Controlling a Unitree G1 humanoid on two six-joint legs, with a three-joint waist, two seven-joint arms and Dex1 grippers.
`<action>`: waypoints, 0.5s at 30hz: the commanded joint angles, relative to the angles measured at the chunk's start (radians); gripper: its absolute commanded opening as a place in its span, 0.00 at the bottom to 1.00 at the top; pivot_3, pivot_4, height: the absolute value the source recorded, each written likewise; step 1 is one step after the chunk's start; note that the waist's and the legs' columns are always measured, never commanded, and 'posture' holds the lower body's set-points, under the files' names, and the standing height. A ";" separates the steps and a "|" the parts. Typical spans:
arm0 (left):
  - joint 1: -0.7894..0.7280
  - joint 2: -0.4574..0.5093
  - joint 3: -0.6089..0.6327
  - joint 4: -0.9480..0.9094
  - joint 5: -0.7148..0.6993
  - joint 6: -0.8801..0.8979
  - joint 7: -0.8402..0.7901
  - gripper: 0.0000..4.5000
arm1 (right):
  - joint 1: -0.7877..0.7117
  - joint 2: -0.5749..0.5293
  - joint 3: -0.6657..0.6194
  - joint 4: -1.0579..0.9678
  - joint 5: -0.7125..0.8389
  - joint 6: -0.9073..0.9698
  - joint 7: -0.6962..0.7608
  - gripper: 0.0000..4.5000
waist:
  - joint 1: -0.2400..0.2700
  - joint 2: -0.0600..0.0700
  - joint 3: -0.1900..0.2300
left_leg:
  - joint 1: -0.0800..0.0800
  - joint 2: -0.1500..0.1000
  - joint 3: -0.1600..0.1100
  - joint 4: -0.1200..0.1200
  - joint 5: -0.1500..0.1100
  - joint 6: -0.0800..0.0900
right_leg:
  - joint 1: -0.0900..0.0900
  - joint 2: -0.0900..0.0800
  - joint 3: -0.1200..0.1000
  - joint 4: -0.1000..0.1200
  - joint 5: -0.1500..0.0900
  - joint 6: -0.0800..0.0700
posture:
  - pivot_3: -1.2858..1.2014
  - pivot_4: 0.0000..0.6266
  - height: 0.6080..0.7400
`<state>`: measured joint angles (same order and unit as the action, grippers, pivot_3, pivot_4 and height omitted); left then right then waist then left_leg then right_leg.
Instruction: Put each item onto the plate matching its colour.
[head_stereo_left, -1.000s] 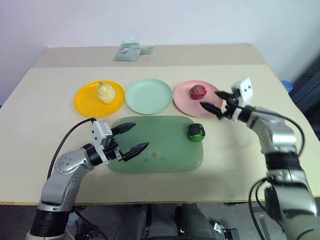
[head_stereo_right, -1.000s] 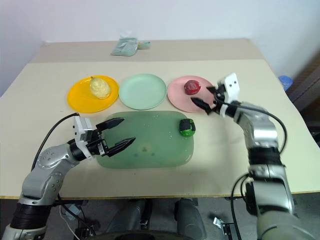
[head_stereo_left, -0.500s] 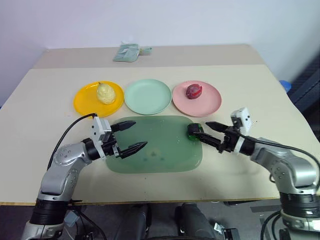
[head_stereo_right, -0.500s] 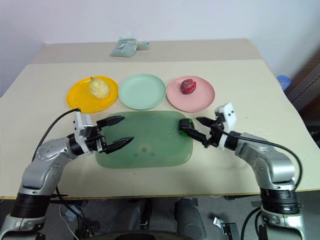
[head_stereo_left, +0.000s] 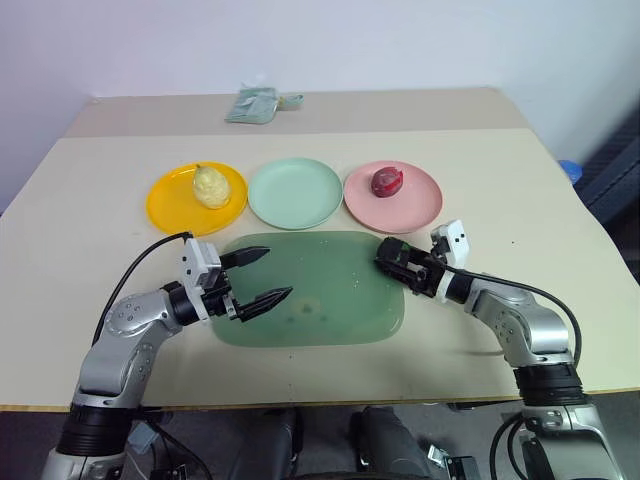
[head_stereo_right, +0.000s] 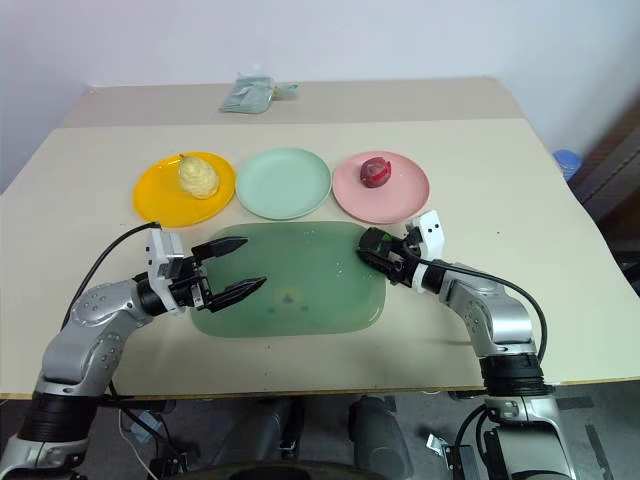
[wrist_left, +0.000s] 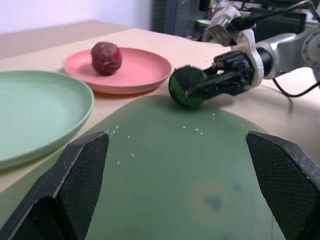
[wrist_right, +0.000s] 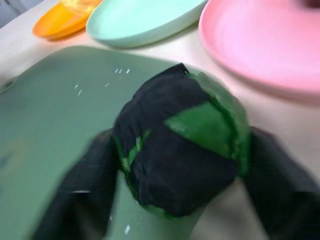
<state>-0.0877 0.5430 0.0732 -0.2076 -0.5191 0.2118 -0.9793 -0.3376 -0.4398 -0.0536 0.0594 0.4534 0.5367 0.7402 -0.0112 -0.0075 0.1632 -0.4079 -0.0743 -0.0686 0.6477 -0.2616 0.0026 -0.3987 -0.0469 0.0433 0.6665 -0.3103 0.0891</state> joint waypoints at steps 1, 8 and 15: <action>0.017 0.007 0.039 -0.052 -0.012 -0.011 0.022 1.00 | -0.038 0.013 -0.003 -0.050 -0.006 -0.044 -0.007 0.43 | 0.000 0.000 0.000 | 0.000 0.000 0.000 0.000 0.000 0.000 | 0.000 0.000 0.000 0.000 0.000 0.000 | 0.52 0.24 1.00; 0.057 -0.015 0.075 -0.108 -0.022 0.008 0.113 1.00 | -0.245 0.166 0.053 -0.023 -0.007 -0.055 -0.060 0.43 | -0.011 0.000 0.000 | 0.000 0.000 0.000 -0.001 0.001 -0.001 | -0.002 0.000 0.000 0.002 0.000 0.000 | 0.52 0.24 1.00; 0.133 -0.046 0.129 -0.202 -0.005 0.021 0.261 1.00 | -0.565 0.361 0.096 0.569 -0.192 -0.391 -0.152 0.43 | -0.001 0.000 0.000 | 0.000 0.000 0.001 0.000 0.001 -0.002 | -0.007 0.000 0.000 0.004 0.000 0.000 | 0.52 0.24 1.00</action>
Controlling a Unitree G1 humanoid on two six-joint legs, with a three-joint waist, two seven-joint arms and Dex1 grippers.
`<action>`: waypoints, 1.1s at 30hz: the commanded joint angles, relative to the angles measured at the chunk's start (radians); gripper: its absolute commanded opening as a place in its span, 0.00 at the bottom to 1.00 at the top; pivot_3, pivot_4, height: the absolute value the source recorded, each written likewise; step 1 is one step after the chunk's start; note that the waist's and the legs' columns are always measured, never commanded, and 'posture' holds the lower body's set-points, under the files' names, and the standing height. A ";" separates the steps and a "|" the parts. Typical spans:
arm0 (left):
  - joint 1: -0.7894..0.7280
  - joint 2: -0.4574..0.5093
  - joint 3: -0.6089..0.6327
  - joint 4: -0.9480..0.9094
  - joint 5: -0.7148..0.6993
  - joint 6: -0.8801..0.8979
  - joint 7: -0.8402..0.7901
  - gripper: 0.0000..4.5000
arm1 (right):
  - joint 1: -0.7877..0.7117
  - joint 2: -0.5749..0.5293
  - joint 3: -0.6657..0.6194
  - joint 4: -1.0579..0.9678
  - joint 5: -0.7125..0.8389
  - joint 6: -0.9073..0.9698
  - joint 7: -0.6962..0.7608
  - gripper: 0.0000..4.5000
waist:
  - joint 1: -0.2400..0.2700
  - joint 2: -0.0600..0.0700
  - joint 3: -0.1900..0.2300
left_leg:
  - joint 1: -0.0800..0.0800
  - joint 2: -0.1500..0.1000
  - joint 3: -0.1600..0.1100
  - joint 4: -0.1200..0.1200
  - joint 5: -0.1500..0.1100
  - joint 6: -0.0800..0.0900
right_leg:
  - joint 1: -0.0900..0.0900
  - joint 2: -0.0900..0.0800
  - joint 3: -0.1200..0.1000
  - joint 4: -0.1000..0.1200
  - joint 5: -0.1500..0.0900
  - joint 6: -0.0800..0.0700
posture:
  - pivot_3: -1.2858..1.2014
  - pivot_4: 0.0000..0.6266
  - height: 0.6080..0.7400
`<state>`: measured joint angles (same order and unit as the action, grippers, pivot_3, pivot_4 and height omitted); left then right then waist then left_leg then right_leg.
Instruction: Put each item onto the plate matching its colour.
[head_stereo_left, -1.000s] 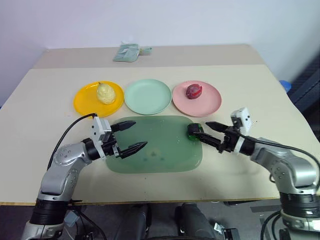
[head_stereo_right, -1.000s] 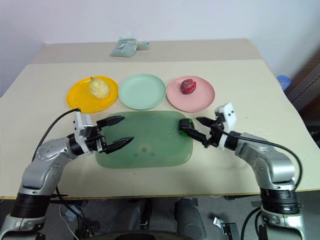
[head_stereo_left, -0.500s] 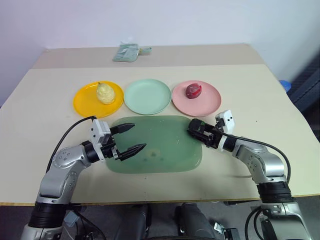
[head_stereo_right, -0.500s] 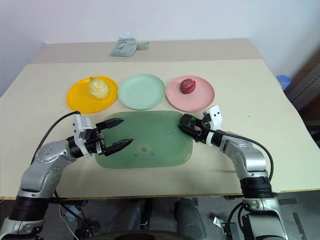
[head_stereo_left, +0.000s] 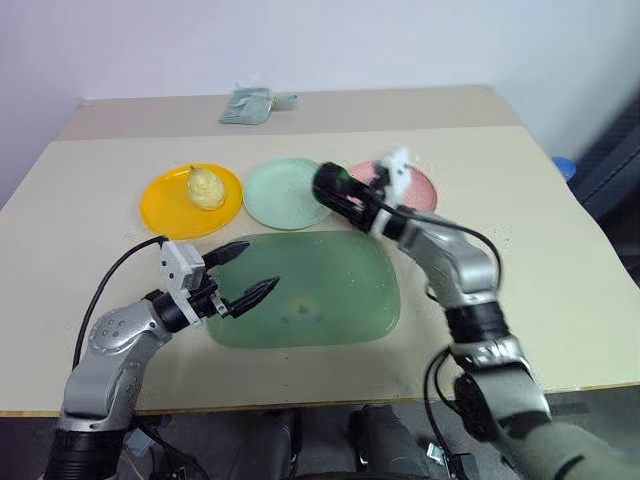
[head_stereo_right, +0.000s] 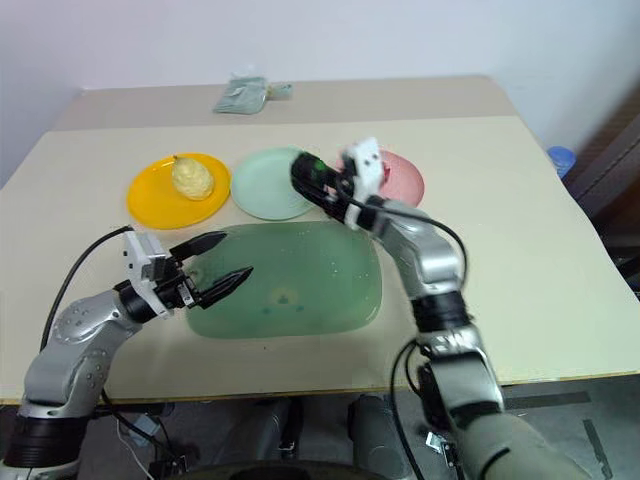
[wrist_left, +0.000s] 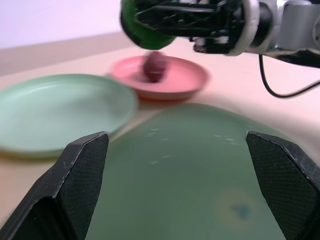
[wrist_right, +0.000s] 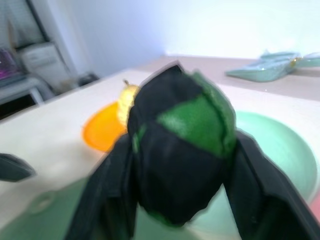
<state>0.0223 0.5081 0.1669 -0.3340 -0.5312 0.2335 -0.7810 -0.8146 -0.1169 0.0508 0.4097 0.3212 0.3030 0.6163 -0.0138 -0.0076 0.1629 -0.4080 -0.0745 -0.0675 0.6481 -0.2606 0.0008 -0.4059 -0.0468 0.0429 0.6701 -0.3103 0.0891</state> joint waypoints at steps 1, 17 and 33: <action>0.034 -0.013 0.044 -0.087 0.005 0.001 0.077 1.00 | -0.124 0.055 -0.010 0.294 -0.075 -0.204 -0.034 0.43 | 0.001 0.000 0.000 | 0.000 0.000 0.000 0.000 0.000 0.000 | 0.000 0.000 0.000 -0.001 0.000 0.000 | 0.52 0.24 1.00; 0.110 -0.096 0.057 -0.206 0.154 0.008 0.382 1.00 | -0.319 0.097 -0.104 0.710 -0.147 -0.516 -0.006 1.00 | -0.006 0.000 0.000 | 0.000 0.000 0.002 -0.001 0.004 -0.006 | 0.001 0.000 0.001 0.002 0.000 0.000 | 0.52 0.24 1.00; 0.078 -0.012 0.068 -0.034 0.162 -0.057 0.215 1.00 | 0.909 -0.426 -0.419 -0.820 0.109 0.069 0.088 1.00 | -0.004 0.001 -0.001 | 0.002 0.001 0.002 -0.002 -0.001 0.001 | 0.006 0.000 0.001 -0.001 0.000 0.000 | 0.52 0.24 1.00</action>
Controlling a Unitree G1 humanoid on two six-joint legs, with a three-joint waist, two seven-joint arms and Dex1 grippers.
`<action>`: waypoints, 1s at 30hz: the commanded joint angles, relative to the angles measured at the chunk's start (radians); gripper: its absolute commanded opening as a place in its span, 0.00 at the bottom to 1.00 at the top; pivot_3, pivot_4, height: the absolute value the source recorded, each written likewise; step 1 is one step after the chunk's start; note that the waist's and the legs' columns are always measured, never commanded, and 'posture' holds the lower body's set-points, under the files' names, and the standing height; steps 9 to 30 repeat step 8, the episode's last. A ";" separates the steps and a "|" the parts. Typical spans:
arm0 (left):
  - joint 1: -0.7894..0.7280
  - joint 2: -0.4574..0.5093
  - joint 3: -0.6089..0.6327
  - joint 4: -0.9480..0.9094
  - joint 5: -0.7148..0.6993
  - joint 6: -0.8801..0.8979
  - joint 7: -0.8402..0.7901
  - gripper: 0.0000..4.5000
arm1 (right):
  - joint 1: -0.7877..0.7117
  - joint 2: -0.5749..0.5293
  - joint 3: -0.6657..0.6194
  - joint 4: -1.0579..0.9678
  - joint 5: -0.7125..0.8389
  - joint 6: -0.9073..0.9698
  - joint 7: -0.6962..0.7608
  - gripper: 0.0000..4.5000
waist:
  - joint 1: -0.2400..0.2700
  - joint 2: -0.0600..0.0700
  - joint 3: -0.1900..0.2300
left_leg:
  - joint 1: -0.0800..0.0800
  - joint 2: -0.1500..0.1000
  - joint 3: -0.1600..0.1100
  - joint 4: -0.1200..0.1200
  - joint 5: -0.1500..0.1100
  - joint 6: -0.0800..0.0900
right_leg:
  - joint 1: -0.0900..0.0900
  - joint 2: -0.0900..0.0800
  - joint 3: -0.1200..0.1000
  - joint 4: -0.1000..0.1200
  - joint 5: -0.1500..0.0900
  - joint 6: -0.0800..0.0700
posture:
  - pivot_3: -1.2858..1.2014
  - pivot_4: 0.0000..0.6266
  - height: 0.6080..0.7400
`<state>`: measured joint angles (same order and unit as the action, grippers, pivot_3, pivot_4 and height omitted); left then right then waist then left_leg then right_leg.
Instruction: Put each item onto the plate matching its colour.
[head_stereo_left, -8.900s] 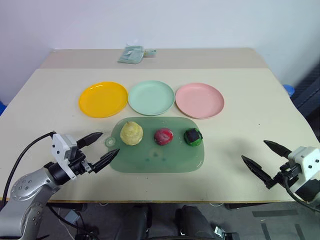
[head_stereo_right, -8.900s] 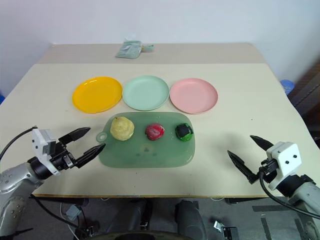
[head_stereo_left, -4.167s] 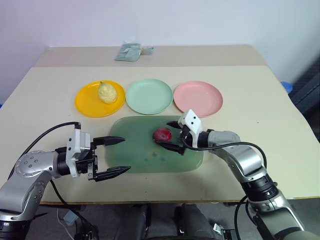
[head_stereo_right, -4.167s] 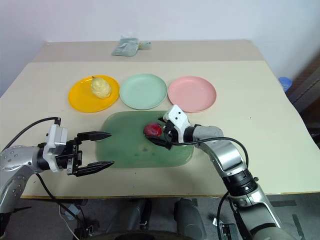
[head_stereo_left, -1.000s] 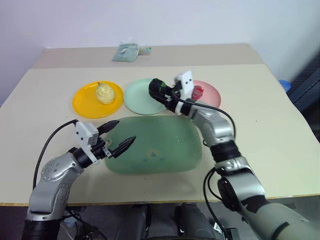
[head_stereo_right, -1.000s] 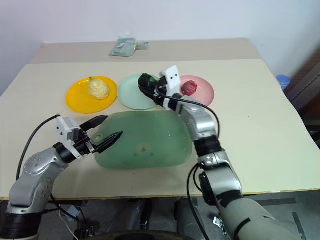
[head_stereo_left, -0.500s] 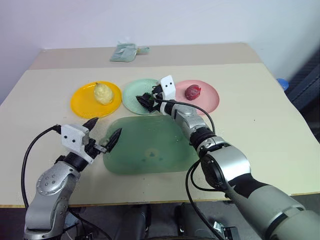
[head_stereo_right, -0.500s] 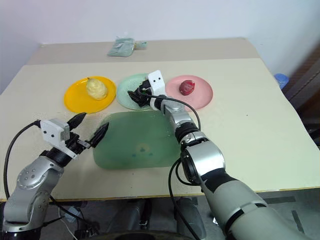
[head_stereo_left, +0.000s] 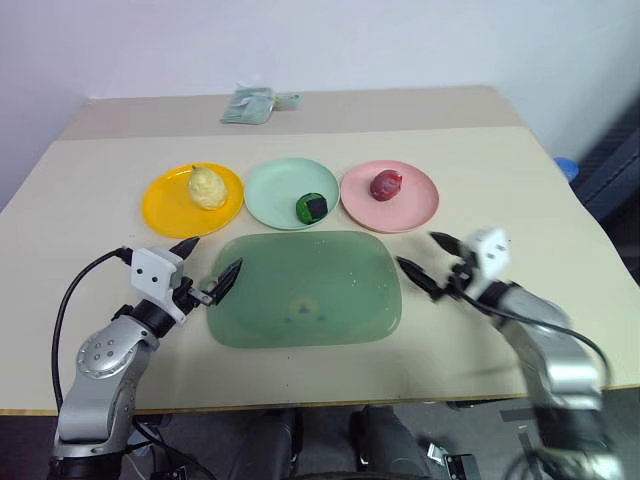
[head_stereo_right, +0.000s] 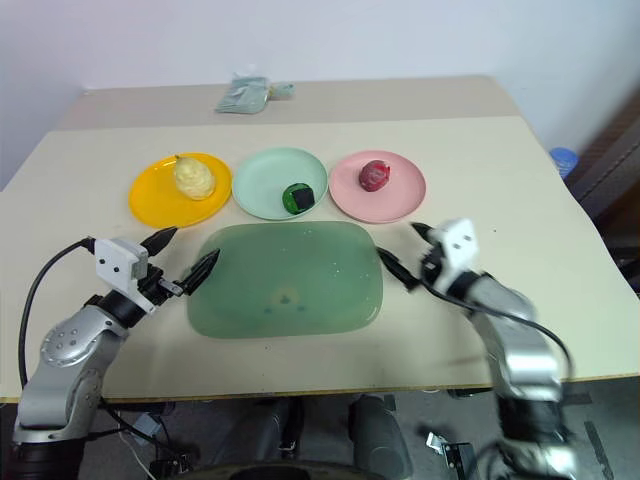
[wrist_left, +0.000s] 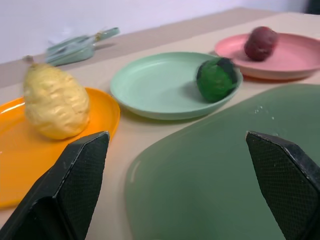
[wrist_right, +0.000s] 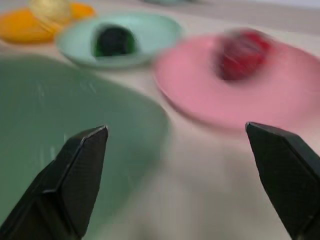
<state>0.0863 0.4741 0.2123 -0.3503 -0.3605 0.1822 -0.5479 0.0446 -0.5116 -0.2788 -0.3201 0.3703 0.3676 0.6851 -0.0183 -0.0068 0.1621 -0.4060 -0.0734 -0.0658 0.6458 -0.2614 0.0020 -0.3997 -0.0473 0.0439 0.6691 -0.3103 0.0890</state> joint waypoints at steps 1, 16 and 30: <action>0.021 0.027 0.026 -0.020 -0.012 0.002 -0.023 1.00 | 0.084 -0.042 -0.119 -0.098 0.073 0.004 0.025 1.00 | 0.003 0.000 0.000 | 0.002 0.000 0.000 0.000 0.000 0.000 | 0.002 0.000 0.000 0.000 0.000 0.000 | 0.52 0.24 1.00; 0.059 0.033 0.006 -0.054 -0.045 0.037 -0.057 1.00 | 0.160 -0.082 -0.196 -0.124 0.114 -0.004 0.036 1.00 | 0.009 0.000 0.000 | 0.003 0.000 0.000 0.001 -0.001 0.001 | 0.005 0.000 0.000 -0.003 0.000 0.000 | 0.52 0.24 1.00; 0.059 0.033 0.006 -0.054 -0.045 0.037 -0.057 1.00 | 0.160 -0.082 -0.196 -0.124 0.114 -0.004 0.036 1.00 | 0.009 0.000 0.000 | 0.003 0.000 0.000 0.001 -0.001 0.001 | 0.005 0.000 0.000 -0.003 0.000 0.000 | 0.52 0.24 1.00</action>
